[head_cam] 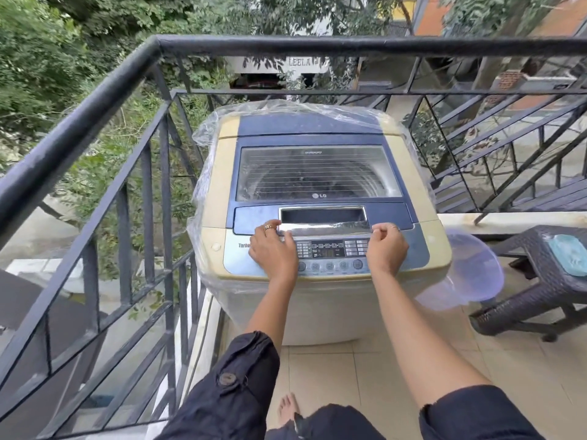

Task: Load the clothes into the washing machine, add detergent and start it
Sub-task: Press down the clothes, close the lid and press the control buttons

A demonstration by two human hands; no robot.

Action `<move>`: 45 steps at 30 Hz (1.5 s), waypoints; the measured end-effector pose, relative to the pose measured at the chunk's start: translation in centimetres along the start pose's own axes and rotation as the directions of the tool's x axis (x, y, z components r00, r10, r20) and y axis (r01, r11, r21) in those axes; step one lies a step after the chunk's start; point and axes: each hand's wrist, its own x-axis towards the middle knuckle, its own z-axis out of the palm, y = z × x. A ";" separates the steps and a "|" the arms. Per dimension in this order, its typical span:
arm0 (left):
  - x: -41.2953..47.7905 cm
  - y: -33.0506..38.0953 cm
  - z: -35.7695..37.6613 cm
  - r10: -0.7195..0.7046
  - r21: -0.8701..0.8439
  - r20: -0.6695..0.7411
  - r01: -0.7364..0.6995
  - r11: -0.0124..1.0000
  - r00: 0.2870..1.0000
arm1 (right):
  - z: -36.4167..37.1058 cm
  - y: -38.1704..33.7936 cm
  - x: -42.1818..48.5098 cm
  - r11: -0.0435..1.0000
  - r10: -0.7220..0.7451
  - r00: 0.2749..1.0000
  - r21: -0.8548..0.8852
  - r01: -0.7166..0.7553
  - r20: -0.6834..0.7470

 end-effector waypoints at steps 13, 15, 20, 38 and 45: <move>-0.6 -1.2 2.7 0.122 0.045 -0.139 -0.117 0.992 0.983 | -0.7 3.7 -2.3 0.971 -0.118 0.980 0.186 0.147 -0.160; -0.5 -1.4 2.9 0.131 0.054 -0.148 -0.124 0.991 0.980 | -0.8 4.2 -2.4 0.967 -0.107 0.980 0.212 0.142 -0.169; -0.3 -2.1 3.2 0.159 0.075 -0.202 -0.147 0.986 0.966 | -1.2 4.7 -3.0 0.973 -0.136 0.962 0.149 0.175 -0.239; -0.7 -2.1 3.8 0.173 0.090 -0.202 -0.158 0.983 0.964 | -1.4 5.7 -2.9 0.963 -0.231 0.940 -0.195 0.185 -0.253; -0.7 -2.0 3.6 0.175 0.068 -0.199 -0.165 0.984 0.964 | -1.1 5.2 -3.2 0.971 -0.186 0.942 -0.200 0.132 -0.279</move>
